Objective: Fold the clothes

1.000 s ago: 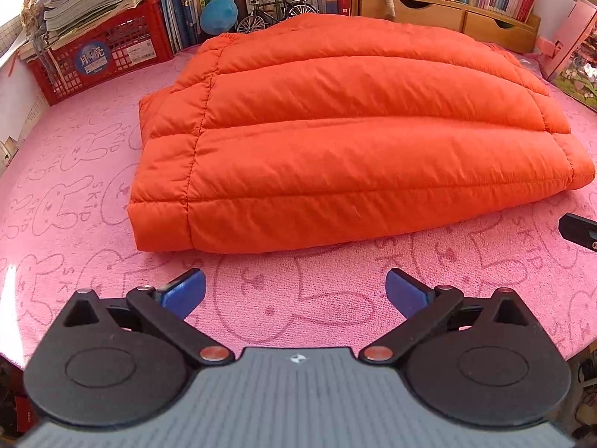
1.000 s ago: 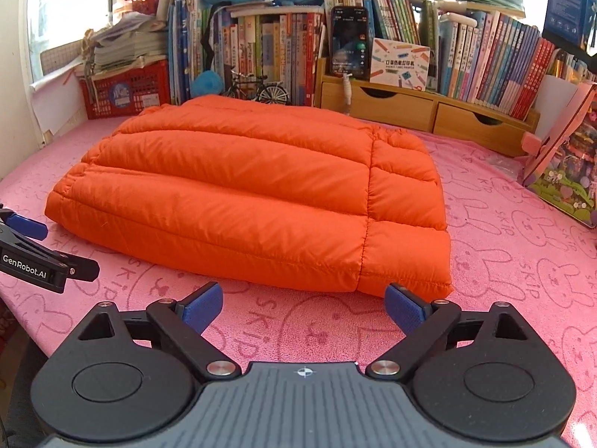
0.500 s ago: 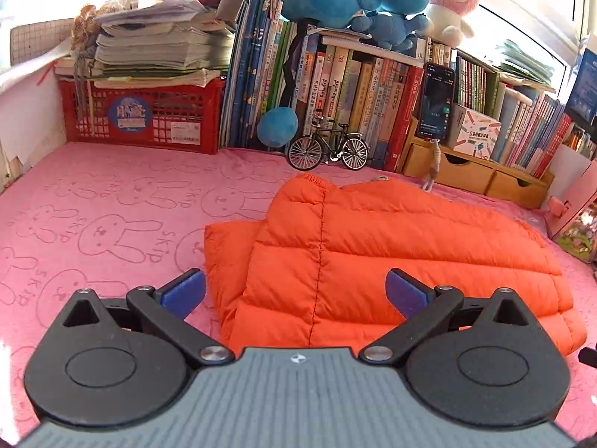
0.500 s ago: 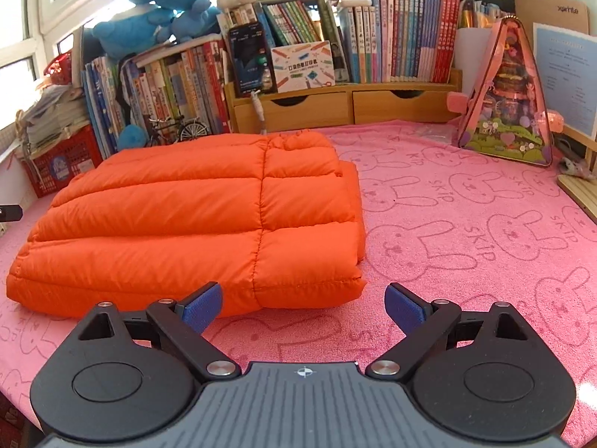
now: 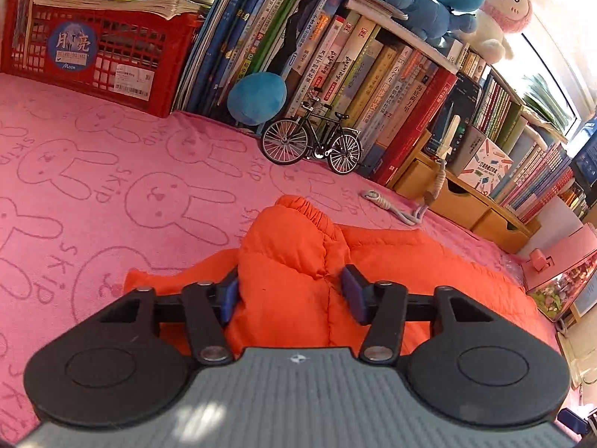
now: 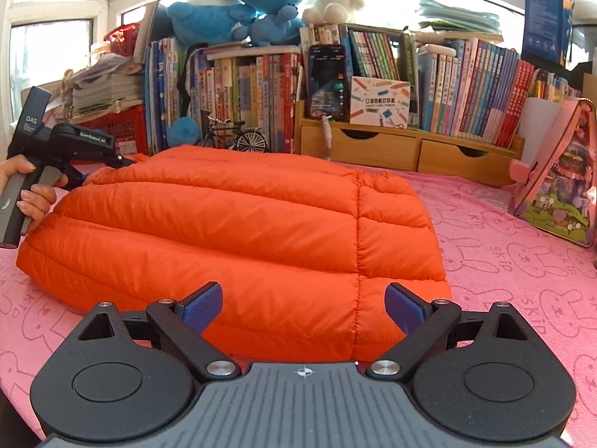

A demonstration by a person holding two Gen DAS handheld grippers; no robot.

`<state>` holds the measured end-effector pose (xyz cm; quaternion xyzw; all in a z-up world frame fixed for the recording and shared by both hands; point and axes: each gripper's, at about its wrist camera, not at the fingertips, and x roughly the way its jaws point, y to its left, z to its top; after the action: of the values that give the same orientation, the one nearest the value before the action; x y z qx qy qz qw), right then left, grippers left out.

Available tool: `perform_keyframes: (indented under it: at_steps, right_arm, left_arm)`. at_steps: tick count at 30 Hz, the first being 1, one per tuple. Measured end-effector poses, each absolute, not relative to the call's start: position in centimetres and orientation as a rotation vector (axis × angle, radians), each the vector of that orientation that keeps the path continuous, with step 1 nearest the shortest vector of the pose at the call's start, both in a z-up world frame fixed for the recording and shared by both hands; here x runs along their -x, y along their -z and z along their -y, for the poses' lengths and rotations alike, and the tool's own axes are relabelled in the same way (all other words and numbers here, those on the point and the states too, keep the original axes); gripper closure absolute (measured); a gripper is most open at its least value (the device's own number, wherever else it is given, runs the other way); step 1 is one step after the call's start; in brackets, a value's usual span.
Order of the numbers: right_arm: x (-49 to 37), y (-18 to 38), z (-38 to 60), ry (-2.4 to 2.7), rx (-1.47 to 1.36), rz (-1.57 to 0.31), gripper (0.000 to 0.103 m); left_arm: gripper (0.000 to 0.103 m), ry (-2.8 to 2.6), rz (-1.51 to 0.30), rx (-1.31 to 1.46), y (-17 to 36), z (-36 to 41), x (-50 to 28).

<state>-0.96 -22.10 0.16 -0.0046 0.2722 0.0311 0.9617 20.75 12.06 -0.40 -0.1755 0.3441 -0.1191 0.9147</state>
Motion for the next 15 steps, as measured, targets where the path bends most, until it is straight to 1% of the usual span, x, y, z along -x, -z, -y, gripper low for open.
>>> perform_keyframes:
  at_steps: [2,5,9,12,14,15]
  right_arm:
    - [0.5,-0.2,21.4,-0.080,-0.002,-0.548,0.009]
    - [-0.3,-0.2,21.0,-0.085,-0.032,-0.547,0.009]
    - [-0.8,-0.2,21.1,-0.072,-0.057,-0.548,0.009]
    - [-1.0,-0.1,21.4,-0.063,-0.061,-0.549,0.009]
    - [-1.0,-0.1,21.6,-0.053,-0.060,-0.547,0.009]
    - [-1.0,-0.1,21.8,-0.047,-0.061,-0.546,0.009]
  left_arm:
    - [0.079,0.263,-0.691,0.378,0.2,-12.9,-20.0]
    - [0.088,0.276,-0.679,0.456,0.0,-14.7,-19.0]
    - [0.088,0.271,-0.644,0.439,-0.2,-15.8,-17.2]
    - [0.087,0.238,-0.653,0.393,0.3,-15.8,-16.5]
    - [0.081,0.200,-0.662,0.371,0.4,-15.8,-16.5]
    - [0.080,0.183,-0.658,0.367,0.3,-15.8,-16.3]
